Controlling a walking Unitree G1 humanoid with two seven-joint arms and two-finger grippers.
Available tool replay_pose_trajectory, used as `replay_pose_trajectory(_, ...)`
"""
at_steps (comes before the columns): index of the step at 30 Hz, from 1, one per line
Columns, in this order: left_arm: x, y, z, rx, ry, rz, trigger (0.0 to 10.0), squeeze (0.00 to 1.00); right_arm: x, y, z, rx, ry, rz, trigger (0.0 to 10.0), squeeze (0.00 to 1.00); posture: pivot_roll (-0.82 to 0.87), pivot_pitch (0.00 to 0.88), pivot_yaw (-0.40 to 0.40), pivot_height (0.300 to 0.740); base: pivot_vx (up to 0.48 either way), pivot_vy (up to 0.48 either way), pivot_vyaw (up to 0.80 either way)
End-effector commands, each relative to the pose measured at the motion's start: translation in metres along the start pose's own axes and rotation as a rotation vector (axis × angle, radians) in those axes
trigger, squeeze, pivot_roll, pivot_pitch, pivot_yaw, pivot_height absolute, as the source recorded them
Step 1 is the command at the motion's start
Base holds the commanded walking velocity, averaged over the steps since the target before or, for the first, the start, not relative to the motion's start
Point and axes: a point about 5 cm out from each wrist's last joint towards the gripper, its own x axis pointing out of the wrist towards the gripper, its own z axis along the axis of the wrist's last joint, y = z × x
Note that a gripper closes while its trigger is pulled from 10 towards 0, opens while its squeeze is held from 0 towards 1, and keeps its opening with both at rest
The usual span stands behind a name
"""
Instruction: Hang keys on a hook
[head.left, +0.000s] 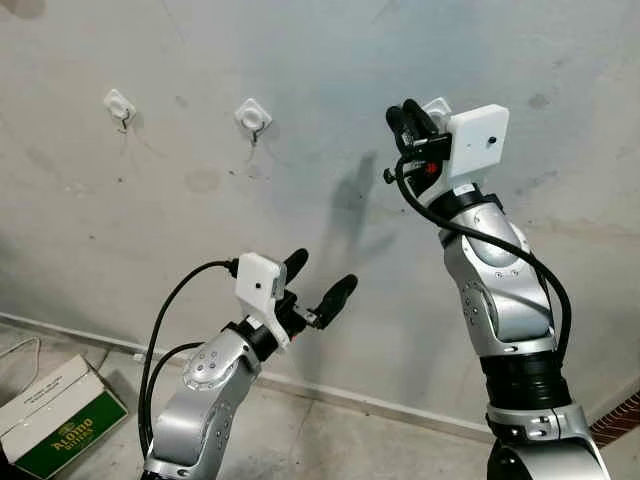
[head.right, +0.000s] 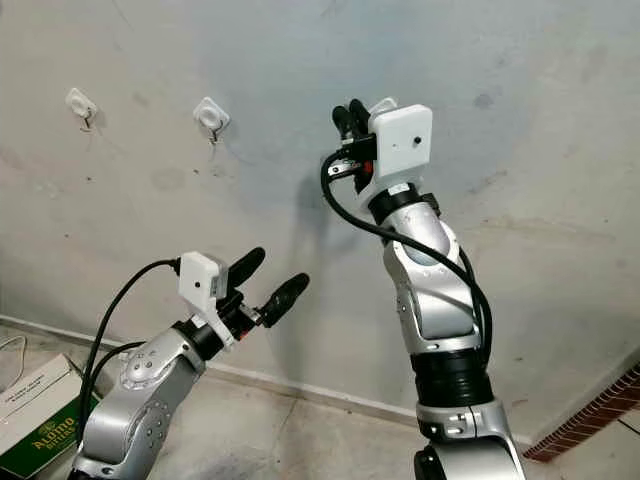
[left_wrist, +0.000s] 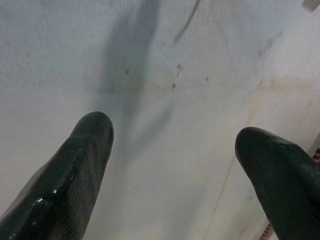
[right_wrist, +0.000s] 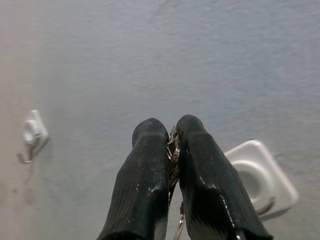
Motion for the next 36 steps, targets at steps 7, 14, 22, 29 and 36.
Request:
replay_pose_trajectory(7,0.005,0.005,0.009,0.038,-0.049,0.046,10.0,0.0,0.008,-0.013,0.005,-0.026,-0.031,-0.059,10.0,0.0,-0.04,0.0,0.096,0.74,0.0,0.0,0.0)
replay_pose_trajectory(14,0.007,0.007,0.016,0.062,-0.099,0.073,10.0,0.0,0.006,-0.023,-0.006,-0.019,0.002,-0.114,10.0,0.0,-0.04,0.0,0.093,0.74,0.0,0.0,0.0)
replay_pose_trajectory(22,0.011,0.003,0.016,0.055,-0.115,0.06,10.0,0.0,0.001,-0.026,-0.02,-0.013,0.039,-0.143,10.0,0.0,-0.04,0.0,0.092,0.74,0.0,0.0,0.0)
replay_pose_trajectory(29,0.012,0.002,0.016,0.061,-0.12,0.061,10.0,0.0,-0.005,-0.027,-0.026,-0.046,0.055,-0.168,10.0,0.0,-0.05,0.0,0.092,0.74,0.0,0.0,0.0)
replay_pose_trajectory(36,0.013,0.006,0.02,0.07,-0.145,0.084,10.0,0.0,-0.013,-0.035,-0.033,-0.083,0.069,-0.252,10.0,0.0,-0.05,0.0,0.092,0.74,0.0,0.0,0.0)
